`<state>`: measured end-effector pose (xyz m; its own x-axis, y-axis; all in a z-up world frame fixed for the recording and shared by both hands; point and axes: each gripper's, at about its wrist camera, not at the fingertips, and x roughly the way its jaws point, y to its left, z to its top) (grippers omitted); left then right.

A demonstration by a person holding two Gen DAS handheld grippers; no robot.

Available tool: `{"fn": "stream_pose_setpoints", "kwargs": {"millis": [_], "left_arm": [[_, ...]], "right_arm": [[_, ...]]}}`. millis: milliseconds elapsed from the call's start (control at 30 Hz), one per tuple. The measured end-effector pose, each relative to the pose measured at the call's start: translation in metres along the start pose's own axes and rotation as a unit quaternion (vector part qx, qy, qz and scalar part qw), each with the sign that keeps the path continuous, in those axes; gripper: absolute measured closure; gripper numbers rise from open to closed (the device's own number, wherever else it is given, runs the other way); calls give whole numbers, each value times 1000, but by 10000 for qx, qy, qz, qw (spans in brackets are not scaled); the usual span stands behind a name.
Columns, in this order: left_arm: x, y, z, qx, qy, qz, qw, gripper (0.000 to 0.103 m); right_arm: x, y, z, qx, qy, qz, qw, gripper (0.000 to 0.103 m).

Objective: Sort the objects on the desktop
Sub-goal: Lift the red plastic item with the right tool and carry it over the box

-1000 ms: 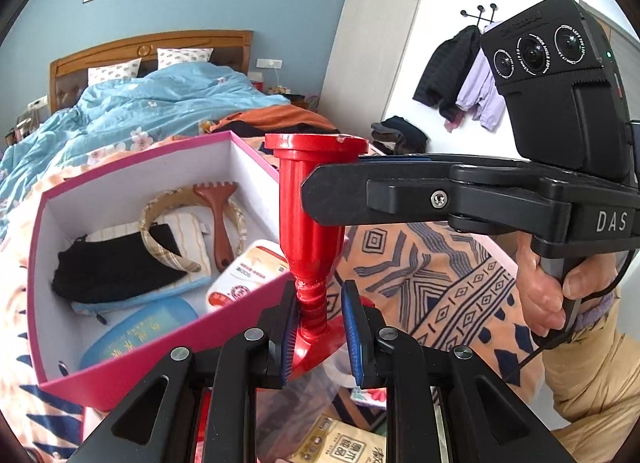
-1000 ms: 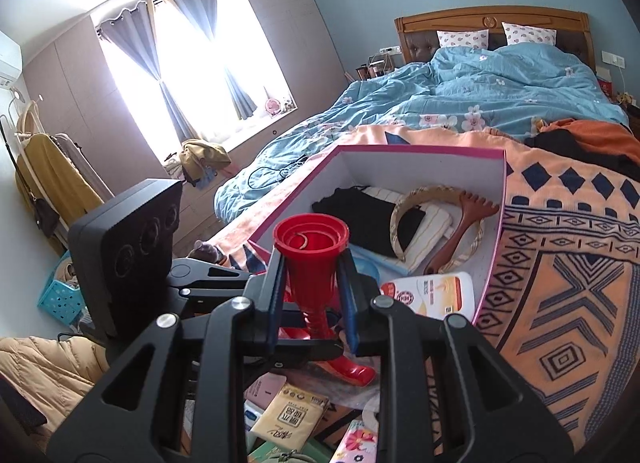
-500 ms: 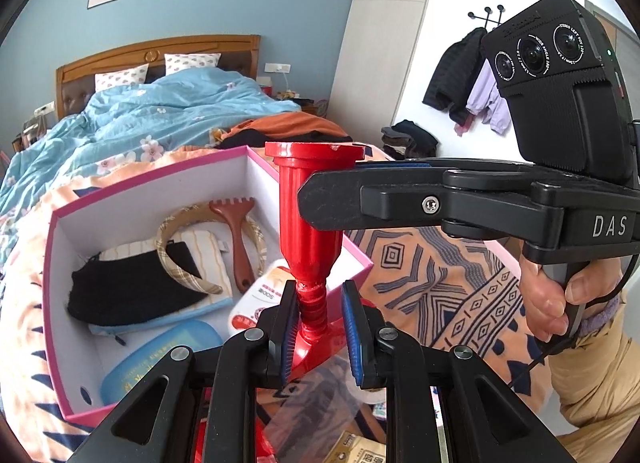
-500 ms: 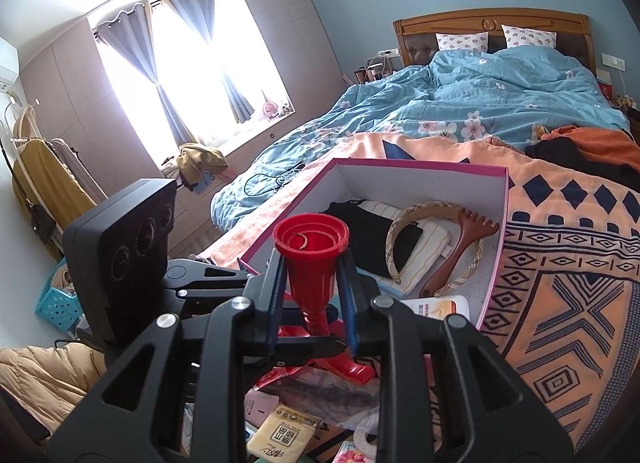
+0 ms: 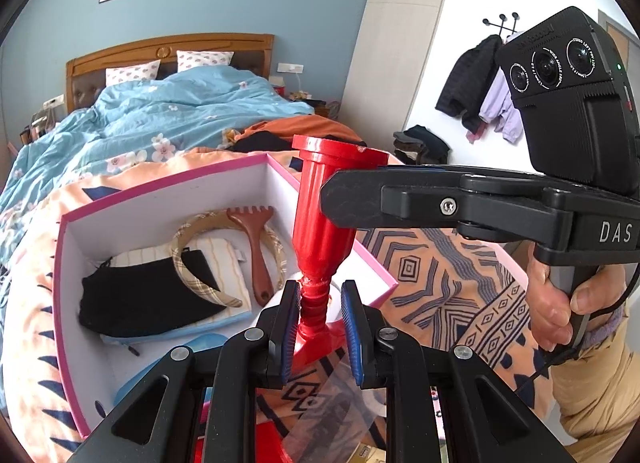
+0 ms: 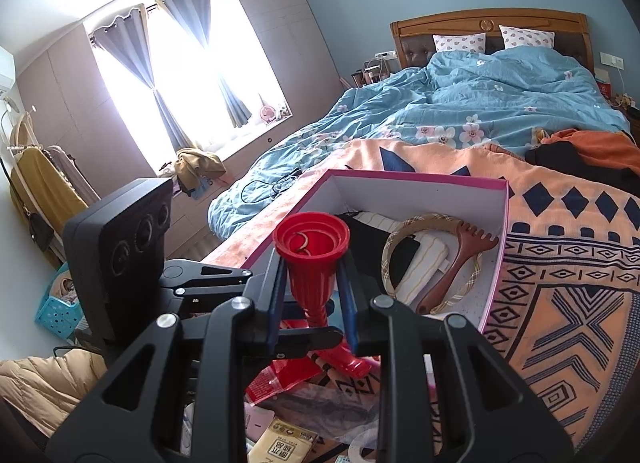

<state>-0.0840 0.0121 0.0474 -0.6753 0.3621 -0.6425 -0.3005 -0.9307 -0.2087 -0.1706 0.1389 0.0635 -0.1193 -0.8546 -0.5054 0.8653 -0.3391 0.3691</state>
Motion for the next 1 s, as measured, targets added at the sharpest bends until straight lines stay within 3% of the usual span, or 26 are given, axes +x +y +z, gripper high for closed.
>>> {"fn": "stream_pose_setpoints", "kwargs": {"millis": [1000], "left_arm": [[43,28,14,-231,313,149,9991,82]], "right_arm": [[44,-41,11,366,360,-272,9983,76]]}}
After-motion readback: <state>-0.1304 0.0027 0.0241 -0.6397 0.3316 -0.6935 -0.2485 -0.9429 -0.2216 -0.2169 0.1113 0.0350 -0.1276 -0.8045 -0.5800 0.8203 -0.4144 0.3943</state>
